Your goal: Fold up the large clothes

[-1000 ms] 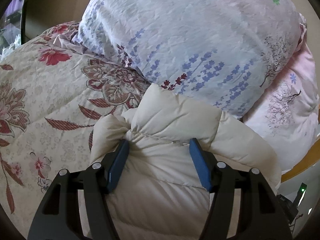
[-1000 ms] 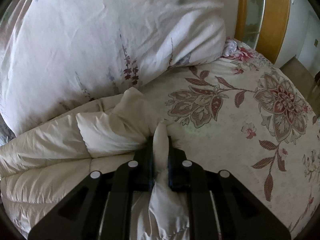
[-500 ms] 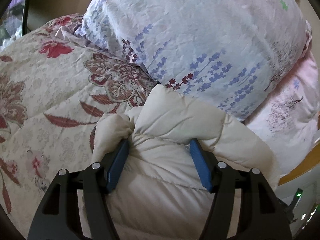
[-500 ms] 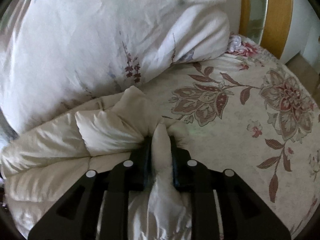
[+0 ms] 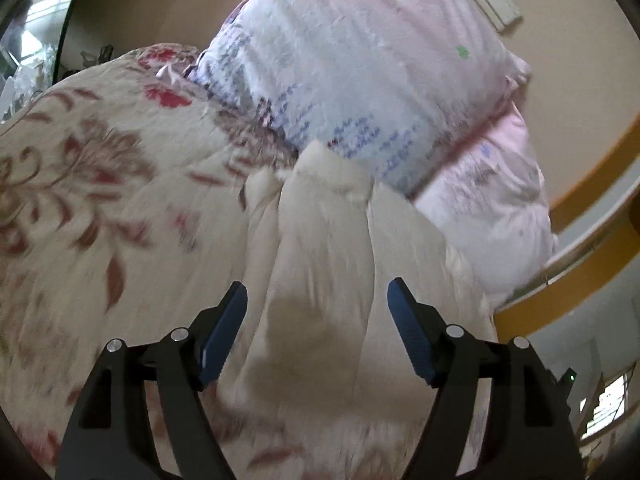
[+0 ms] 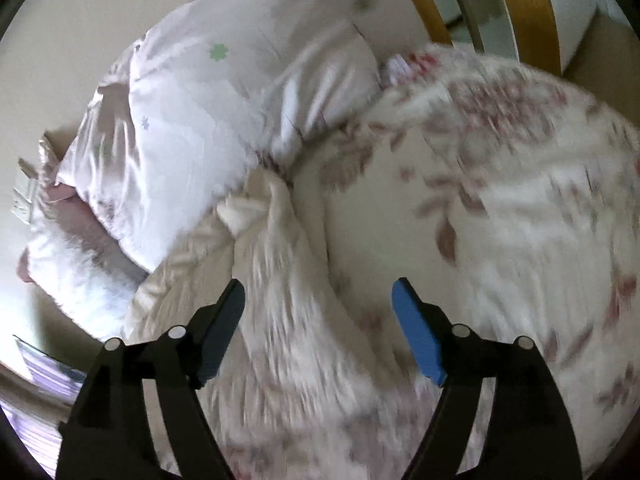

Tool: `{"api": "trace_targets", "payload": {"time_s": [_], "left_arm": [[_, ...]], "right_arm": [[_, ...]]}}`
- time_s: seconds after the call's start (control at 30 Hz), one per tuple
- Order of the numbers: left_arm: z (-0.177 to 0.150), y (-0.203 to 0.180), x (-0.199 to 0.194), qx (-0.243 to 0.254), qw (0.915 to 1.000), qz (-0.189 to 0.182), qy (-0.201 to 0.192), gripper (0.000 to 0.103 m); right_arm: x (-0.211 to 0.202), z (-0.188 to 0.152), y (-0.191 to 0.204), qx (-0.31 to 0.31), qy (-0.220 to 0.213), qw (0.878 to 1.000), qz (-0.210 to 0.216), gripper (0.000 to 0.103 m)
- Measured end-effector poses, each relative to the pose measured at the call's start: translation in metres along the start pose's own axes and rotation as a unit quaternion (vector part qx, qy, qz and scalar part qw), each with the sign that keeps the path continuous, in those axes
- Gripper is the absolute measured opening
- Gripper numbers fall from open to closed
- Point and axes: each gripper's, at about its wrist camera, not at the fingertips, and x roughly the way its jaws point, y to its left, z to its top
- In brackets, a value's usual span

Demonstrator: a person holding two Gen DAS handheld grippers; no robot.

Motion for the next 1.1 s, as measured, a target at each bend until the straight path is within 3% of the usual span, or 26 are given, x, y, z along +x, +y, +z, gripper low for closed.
{"api": "trace_targets", "payload": {"time_s": [0.3, 0.53, 0.87, 1.1], "left_arm": [[-0.047, 0.003, -0.015, -0.006, 0.9990, -0.018, 0.039, 0.073], [-0.072, 0.000, -0.002, -0.033, 0.9960, -0.050, 0.066, 0.073], [-0.084, -0.002, 0.015, -0.056, 0.9937, -0.053, 0.081, 0.073], [-0.082, 0.009, 0.024, -0.102, 0.9899, -0.059, 0.079, 0.073]], "right_arm": [[0.005, -0.055, -0.021, 0.053, 0.082, 0.994, 0.048, 0.077], [0.025, -0.068, -0.022, 0.077, 0.105, 0.989, 0.066, 0.077], [0.038, -0.065, -0.017, 0.087, 0.088, 0.989, 0.078, 0.076], [0.041, -0.062, -0.019, 0.094, 0.070, 0.989, 0.084, 0.072]]}}
